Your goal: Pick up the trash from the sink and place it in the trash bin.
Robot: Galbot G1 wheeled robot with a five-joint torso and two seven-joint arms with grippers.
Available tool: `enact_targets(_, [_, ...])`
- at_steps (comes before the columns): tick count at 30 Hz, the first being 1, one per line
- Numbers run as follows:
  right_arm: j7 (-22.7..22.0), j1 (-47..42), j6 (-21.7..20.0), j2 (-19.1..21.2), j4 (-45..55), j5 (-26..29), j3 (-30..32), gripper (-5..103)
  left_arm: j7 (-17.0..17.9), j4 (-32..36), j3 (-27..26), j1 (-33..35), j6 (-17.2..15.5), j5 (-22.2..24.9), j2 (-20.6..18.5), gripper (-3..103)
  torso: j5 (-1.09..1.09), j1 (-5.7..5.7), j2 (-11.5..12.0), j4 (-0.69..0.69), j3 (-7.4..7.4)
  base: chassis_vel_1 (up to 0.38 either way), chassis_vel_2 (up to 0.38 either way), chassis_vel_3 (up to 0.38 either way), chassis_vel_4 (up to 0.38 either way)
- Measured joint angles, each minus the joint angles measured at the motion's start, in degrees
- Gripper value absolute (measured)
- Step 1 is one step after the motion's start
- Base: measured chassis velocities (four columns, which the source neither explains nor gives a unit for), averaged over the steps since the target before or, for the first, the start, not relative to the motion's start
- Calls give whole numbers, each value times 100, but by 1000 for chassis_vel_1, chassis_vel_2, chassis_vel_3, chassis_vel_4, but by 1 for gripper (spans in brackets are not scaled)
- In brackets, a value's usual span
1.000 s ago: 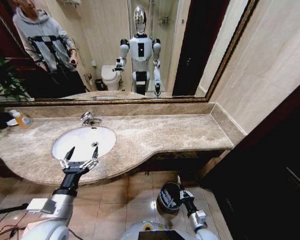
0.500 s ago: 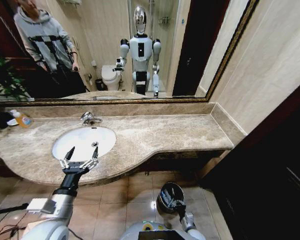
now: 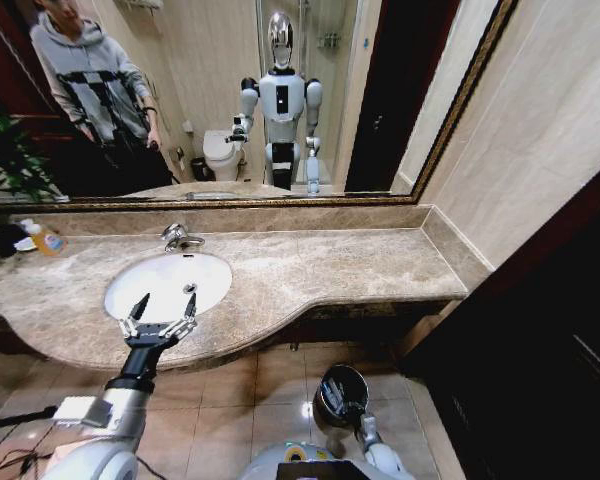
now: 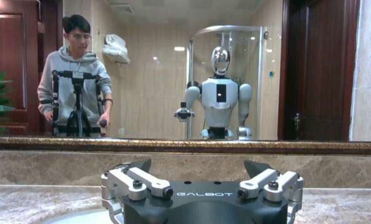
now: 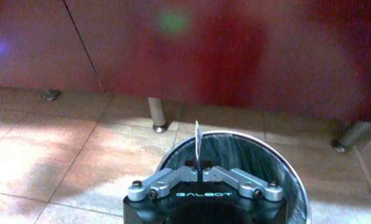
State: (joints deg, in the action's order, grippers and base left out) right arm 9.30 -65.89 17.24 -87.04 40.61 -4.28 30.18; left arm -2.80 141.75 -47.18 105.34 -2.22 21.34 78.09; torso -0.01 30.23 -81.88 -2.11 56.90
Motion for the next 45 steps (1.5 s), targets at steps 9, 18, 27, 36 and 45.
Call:
enact_targets(9, [1,598,207,-77,-964,-105,0,0,0,0,0,0,0,0,0,100,1,0,0,0,0,0,0,0,0])
enact_targets(18, [-5,962,439,-89,-1625,-108,12,-1,0,0,0,0,0,0,0,100,0,0,0,0,0,0,0,0,0])
enact_targets(27, [-67,1006,277,-54,-1629,-161,23,31,0,0,0,0,0,0,0,100,0,0,0,0,0,0,0,0,0])
enact_targets(36, [-163,887,220,-65,-1583,-186,28,63,0,0,0,0,0,0,0,100,0,0,0,0,-1,0,0,0,0])
enact_targets(45, [-204,750,124,-73,-1390,-299,45,96,0,0,0,0,0,0,0,100,1,0,0,0,-1,0,0,0,0])
